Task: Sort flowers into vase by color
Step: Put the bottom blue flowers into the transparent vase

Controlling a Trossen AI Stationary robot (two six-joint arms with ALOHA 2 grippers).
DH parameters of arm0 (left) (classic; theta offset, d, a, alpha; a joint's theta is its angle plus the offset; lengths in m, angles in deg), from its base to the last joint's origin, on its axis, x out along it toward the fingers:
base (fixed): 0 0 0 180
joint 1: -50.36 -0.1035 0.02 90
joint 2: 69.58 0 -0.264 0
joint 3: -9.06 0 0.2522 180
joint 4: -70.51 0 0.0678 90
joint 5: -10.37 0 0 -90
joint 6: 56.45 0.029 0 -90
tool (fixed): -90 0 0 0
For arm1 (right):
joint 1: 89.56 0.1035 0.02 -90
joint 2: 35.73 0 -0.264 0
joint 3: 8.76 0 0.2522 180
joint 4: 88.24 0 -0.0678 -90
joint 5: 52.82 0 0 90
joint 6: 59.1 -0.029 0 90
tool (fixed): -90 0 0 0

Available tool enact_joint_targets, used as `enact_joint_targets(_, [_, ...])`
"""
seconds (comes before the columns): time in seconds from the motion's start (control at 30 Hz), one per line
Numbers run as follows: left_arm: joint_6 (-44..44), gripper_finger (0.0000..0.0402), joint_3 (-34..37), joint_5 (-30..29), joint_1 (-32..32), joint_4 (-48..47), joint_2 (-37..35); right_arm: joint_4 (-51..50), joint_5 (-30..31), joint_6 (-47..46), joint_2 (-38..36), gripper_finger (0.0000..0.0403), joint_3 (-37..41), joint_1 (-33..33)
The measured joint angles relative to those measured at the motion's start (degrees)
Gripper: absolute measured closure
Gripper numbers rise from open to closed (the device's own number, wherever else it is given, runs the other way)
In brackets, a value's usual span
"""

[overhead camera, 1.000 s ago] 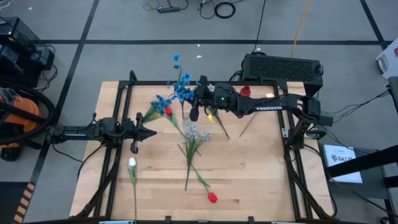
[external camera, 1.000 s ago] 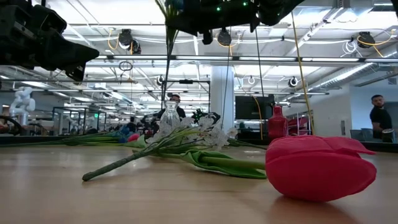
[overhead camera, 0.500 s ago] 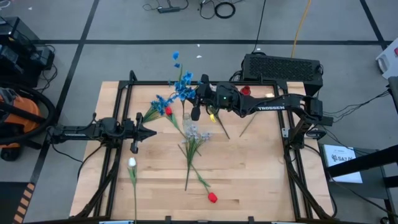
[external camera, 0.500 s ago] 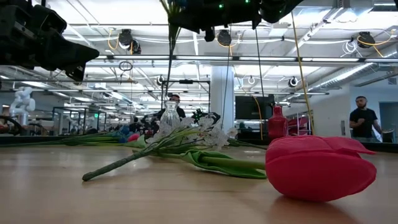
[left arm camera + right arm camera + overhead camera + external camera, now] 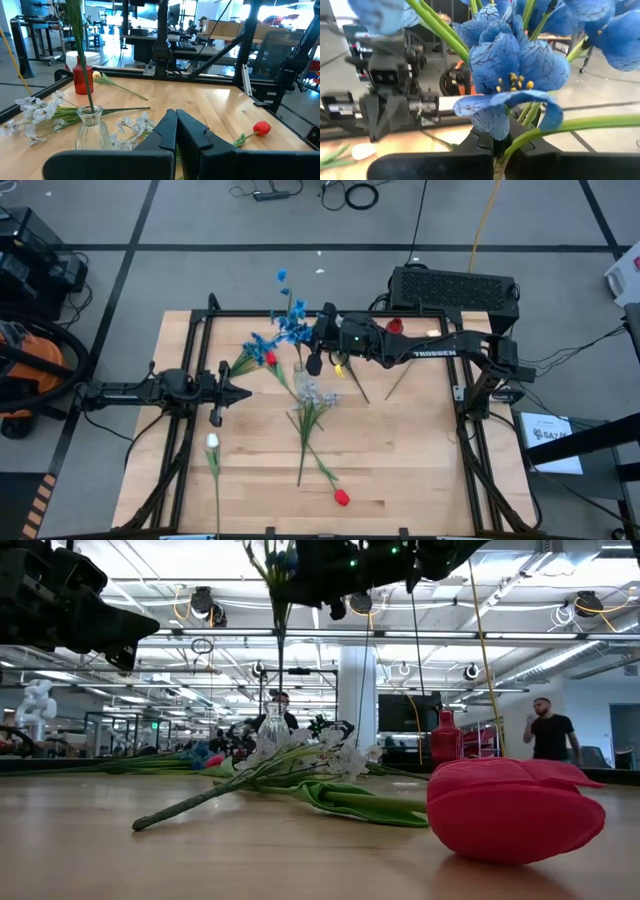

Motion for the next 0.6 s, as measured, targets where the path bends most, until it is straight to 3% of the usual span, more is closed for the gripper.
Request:
enact_joint_targets(0.4, [0.0,0.0393,0.0,0.0,0.0,0.0,0.0,3.9,-0.4,-0.8,6.6,0.0403,0.0,0.0])
enact_joint_targets(0.6, [0.0,0.0393,0.0,0.0,0.0,0.0,0.0,2.0,-0.3,-1.7,7.2,0.0377,0.1,0.0])
